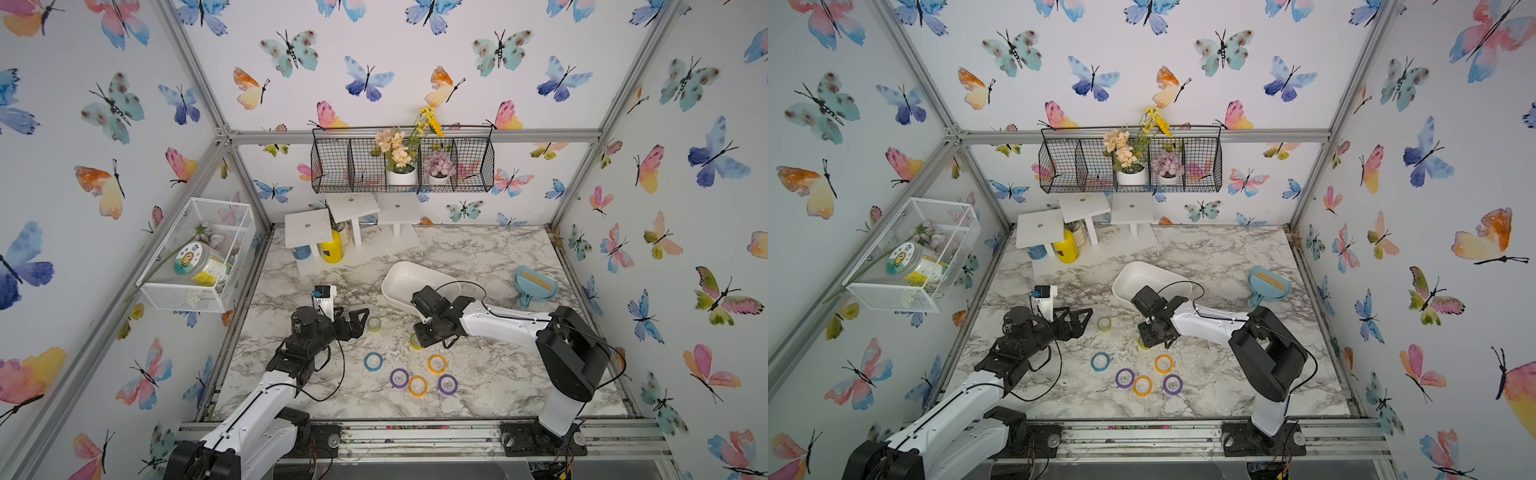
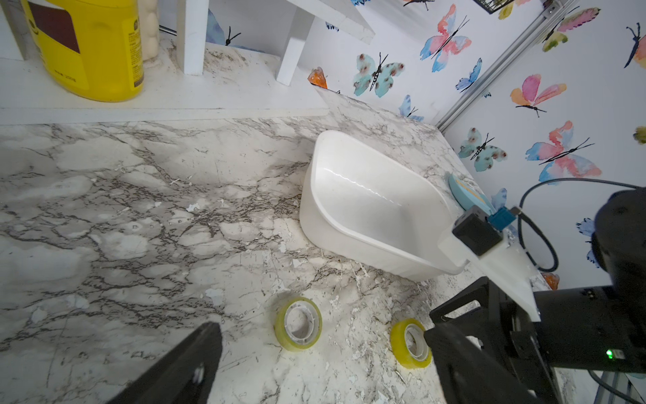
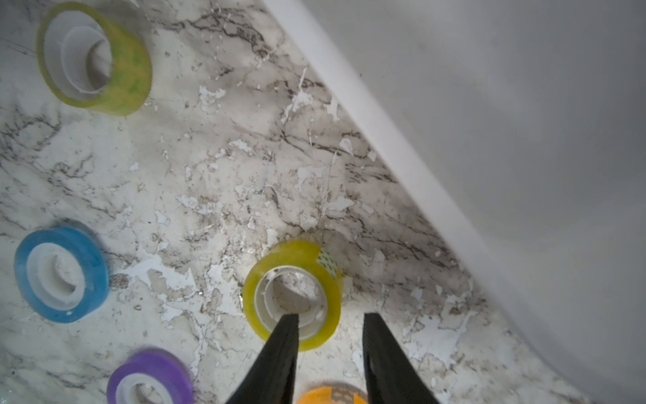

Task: Put the transparent tape into the storage box
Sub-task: Pick up the tape at the center of the board.

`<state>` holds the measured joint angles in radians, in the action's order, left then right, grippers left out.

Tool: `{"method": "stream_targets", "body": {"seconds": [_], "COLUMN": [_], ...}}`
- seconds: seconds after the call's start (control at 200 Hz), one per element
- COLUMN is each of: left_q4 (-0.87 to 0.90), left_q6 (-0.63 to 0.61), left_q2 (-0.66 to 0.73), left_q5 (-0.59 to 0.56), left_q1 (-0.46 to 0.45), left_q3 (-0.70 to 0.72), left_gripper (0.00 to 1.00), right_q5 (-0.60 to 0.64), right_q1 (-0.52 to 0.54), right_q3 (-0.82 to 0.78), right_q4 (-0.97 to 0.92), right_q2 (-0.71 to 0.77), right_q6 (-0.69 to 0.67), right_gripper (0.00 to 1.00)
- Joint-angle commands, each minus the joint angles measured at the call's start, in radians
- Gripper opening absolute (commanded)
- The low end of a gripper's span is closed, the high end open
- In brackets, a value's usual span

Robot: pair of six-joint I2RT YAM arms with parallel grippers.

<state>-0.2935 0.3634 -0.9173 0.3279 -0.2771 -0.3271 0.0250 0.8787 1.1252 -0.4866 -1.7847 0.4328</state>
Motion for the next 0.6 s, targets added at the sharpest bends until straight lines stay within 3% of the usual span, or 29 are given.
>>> {"method": "stream_targets", "body": {"seconds": [0.0, 0.591], "left_q4": [0.001, 0.001], "left_q6": [-0.01, -0.008], "left_q2": [0.005, -0.003], "left_q5": [-0.023, -0.023], "left_q1": [-0.004, -0.004], "left_q3": [-0.015, -0.015], "left_gripper": [0.99, 0.99], "right_q5": [-0.026, -0.03], "right_q1": [0.0, 0.0], "right_q3": [0.015, 0.07], "right_q4": [-0.009, -0.012], "right_q2": [-0.025, -0.093], "right_q6": [-0.011, -0.023], "right_gripper": [0.36, 0.25]}}
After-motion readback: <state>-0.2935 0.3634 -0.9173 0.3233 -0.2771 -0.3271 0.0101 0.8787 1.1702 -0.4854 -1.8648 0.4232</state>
